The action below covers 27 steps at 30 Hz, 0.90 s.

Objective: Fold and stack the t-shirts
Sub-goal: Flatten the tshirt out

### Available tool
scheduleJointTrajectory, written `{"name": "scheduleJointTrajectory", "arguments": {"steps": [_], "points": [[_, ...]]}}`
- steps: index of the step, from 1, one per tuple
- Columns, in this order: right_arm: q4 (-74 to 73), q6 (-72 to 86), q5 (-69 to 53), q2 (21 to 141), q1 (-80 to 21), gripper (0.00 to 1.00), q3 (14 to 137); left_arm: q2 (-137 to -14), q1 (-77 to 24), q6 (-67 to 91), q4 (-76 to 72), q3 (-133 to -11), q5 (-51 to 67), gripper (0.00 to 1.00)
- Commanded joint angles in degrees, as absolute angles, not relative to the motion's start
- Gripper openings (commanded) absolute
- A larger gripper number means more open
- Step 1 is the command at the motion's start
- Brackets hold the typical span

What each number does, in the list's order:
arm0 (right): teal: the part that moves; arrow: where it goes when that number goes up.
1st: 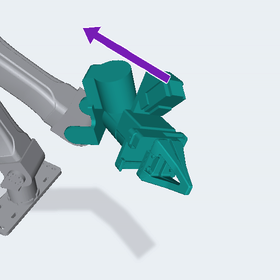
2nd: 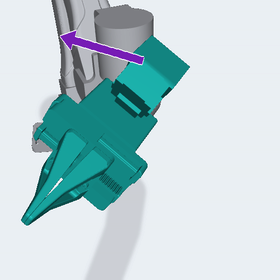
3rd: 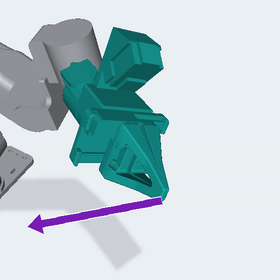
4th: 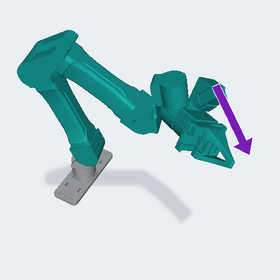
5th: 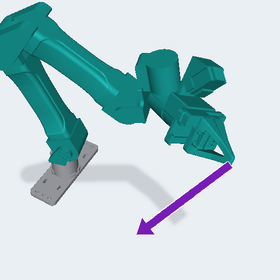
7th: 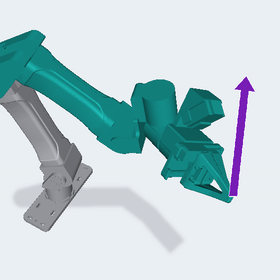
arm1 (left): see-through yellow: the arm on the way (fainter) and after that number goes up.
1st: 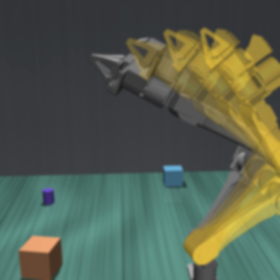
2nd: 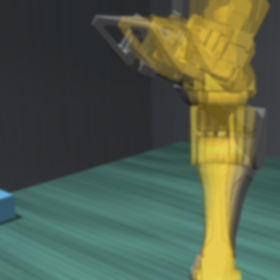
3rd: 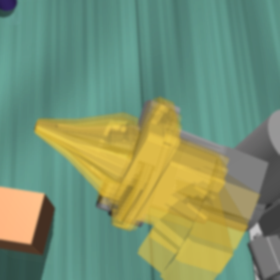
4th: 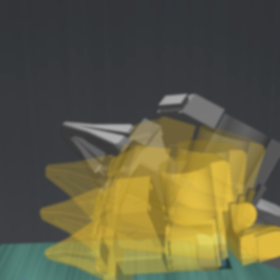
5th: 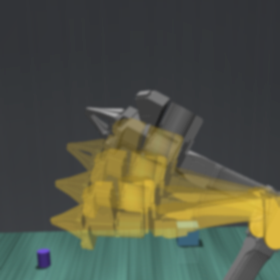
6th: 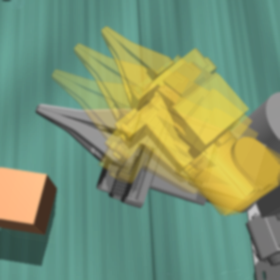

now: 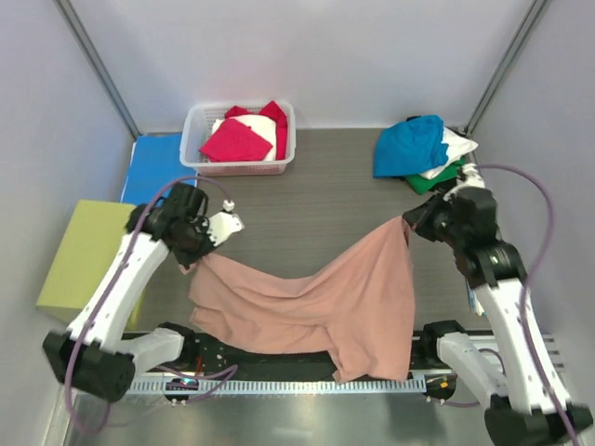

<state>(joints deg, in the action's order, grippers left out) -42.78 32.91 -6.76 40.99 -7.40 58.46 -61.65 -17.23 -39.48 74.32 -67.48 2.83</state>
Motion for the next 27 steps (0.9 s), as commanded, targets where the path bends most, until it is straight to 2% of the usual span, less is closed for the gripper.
{"name": "scheduleJointTrajectory", "arguments": {"steps": [1,4,5,8,12,14,15,16,18,19,20,21,22,25,27], "points": [[-23.3,32.5,2.9,59.2,-7.1,0.01,53.3,-75.8,-17.2,-40.3,61.9,-64.3,0.8,0.0],[-18.0,31.5,3.5,70.9,-6.4,0.01,56.8,-87.7,-16.1,-39.7,57.7,-71.0,-2.5,0.0],[-17.4,31.1,3.6,77.8,-6.3,0.01,58.3,-95.3,-15.6,-38.9,57.7,-73.5,-2.9,0.0],[-16.6,30.3,5.3,86.5,-5.8,0.01,63.4,-105.8,-13.3,-37.4,57.7,-82.7,-4.7,0.0],[-15.1,29.4,6.9,90.2,-4.8,0.01,66.7,-110.3,-11.9,-34.0,50.6,-86.5,-11.0,0.03],[-14.9,29.4,6.9,91.0,-3.5,0.01,67.7,-110.4,-11.6,-33.1,48.9,-86.6,-12.6,0.12],[-14.8,29.5,6.5,91.7,-3.2,0.01,68.5,-109.9,-11.2,-32.3,46.7,-86.3,-13.2,0.2],[-14.9,29.6,6.2,92.7,-2.8,0.01,69.0,-109.4,-11.1,-31.4,46.3,-85.7,-13.4,0.4],[-15.4,29.7,4.1,94.3,-2.2,0.01,70.4,-107.9,-10.9,-31.0,47.1,-84.7,-13.2,0.64],[-15.6,29.7,3.8,94.7,-2.2,0.11,70.6,-107.0,-10.9,-30.7,47.5,-83.2,-13.1,0.8],[-15.8,29.7,3.5,94.6,-2.2,0.28,70.6,-105.8,-10.9,-30.7,48.1,-82.2,-12.8,1.0],[-15.9,29.8,3.4,94.5,-2.3,0.45,70.1,-104.3,-11.0,-30.6,49.1,-81.1,-11.7,1.0],[-16.3,30.1,3.4,94.1,-2.2,0.81,69.7,-100.5,-11.1,-30.4,49.7,-78.6,-10.9,1.0],[-16.5,30.8,2.2,91.2,-2.1,1.0,67.2,-91.0,-11.3,-30.6,53.0,-74.5,-5.6,1.0],[-16.9,31.2,1.1,87.4,-2.3,1.0,64.4,-87.3,-11.9,-29.9,57.8,-73.4,-3.2,1.0]]}}
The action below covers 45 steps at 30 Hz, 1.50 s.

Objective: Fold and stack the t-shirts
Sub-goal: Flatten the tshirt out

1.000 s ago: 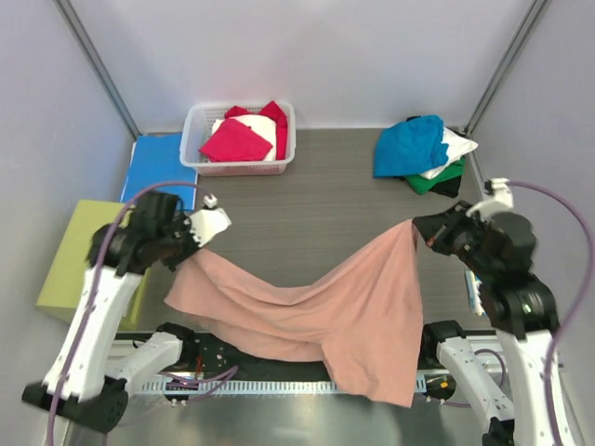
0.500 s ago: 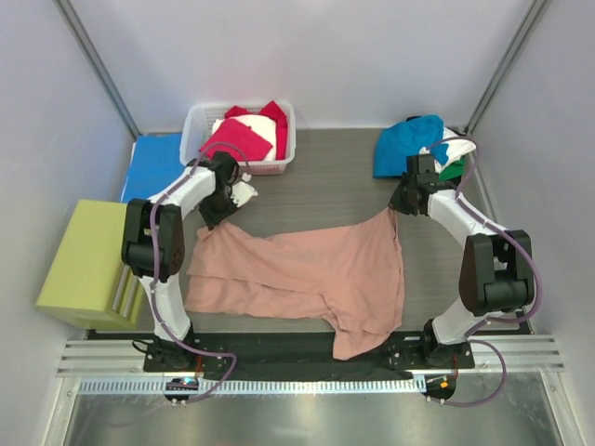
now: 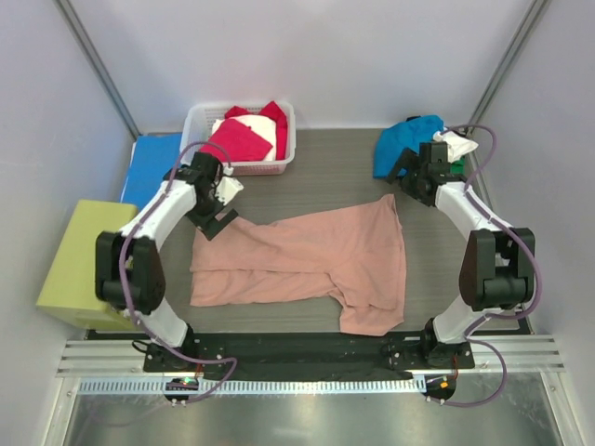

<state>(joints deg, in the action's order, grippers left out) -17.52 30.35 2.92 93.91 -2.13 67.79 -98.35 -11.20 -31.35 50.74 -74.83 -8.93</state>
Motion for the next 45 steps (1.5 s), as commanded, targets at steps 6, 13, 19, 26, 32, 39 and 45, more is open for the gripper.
{"name": "scheduleJointTrajectory", "arguments": {"steps": [6,13,19,26,32,39,45], "points": [[-20.0,32.6,-2.1,74.9,-2.7,0.73,53.8,-77.3,-13.8,-32.4,60.7,-60.8,1.1,1.0],[-22.1,32.8,-3.6,66.4,-2.7,0.67,44.7,-81.3,-13.8,-33.0,54.0,-51.0,-3.4,0.97],[-20.4,33.3,-5.9,68.8,-2.8,0.63,41.6,-84.3,-13.8,-31.8,51.1,-52.1,-3.2,0.98],[-16.8,33.4,-7.6,73.8,-2.7,0.61,39.1,-84.3,-13.8,-31.0,52.3,-55.9,-1.9,0.98],[-16.1,33.0,-7.4,75.1,-2.8,0.61,38.8,-82.5,-13.8,-29.7,50.8,-54.7,-0.8,0.99],[-17.5,31.8,-6.1,75.0,-2.7,0.61,39.6,-81.6,-13.8,-29.5,49.9,-52.2,-0.7,0.99],[-18.5,31.7,-5.1,74.5,-2.7,0.61,39.7,-80.9,-13.8,-29.6,50.5,-52.6,-0.4,0.99]]}}
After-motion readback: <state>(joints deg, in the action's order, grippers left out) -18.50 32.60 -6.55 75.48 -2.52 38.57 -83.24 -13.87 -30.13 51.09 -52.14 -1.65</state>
